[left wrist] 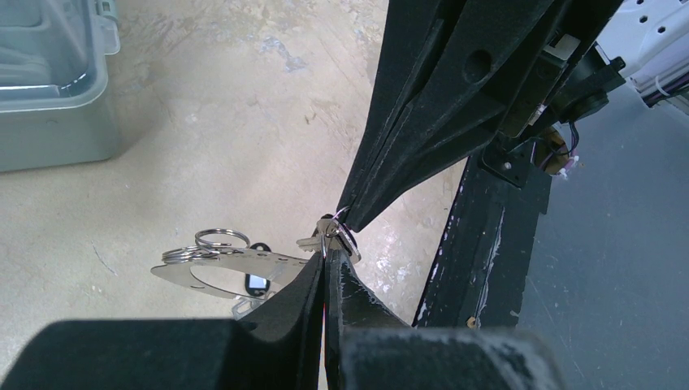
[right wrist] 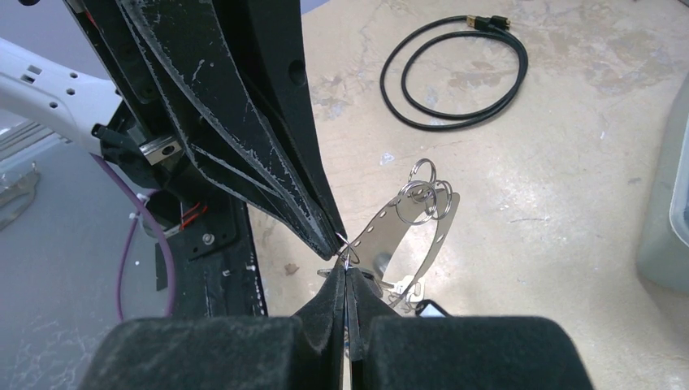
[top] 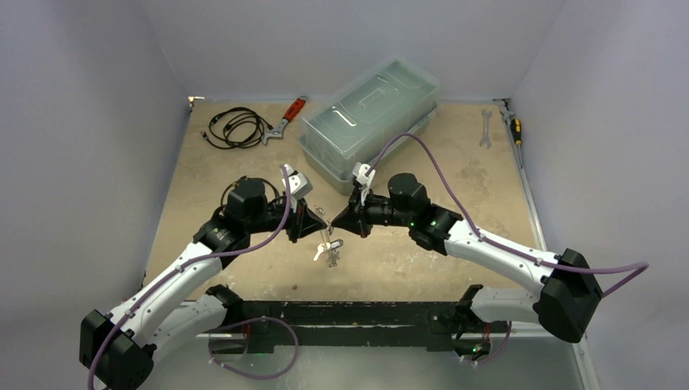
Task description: Put the keys on the keyring
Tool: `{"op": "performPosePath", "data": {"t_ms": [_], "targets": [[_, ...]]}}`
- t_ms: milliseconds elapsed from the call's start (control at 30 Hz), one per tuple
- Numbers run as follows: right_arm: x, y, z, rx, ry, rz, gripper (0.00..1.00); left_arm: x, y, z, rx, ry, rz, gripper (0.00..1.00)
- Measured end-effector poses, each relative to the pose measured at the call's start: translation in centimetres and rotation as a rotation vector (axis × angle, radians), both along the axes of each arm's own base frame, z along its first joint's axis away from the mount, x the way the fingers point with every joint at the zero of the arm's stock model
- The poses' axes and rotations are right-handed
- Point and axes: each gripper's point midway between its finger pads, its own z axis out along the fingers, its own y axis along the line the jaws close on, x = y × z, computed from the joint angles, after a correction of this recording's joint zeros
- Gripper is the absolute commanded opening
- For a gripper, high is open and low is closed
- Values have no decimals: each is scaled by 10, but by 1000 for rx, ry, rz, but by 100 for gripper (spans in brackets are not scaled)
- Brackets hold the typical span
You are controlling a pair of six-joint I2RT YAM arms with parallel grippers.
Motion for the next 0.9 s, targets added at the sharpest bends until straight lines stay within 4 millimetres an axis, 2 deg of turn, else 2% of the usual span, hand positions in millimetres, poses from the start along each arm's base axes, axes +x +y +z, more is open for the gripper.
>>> {"op": "performPosePath", "data": {"t_ms": [233,600,767,900], "targets": [[-2,1,0,5,12,9,0,0,0,0,1,0,3,0],[-3,-1,-5,-2,34,4,39,0,0,0,1,0,1,0],[-5,-3,-6,-3,31,3,45,0,0,0,1,0,-1,0],[-7,-9,2,17,-1,-8,47,-1,0,0,1,-1,-1,0]]}}
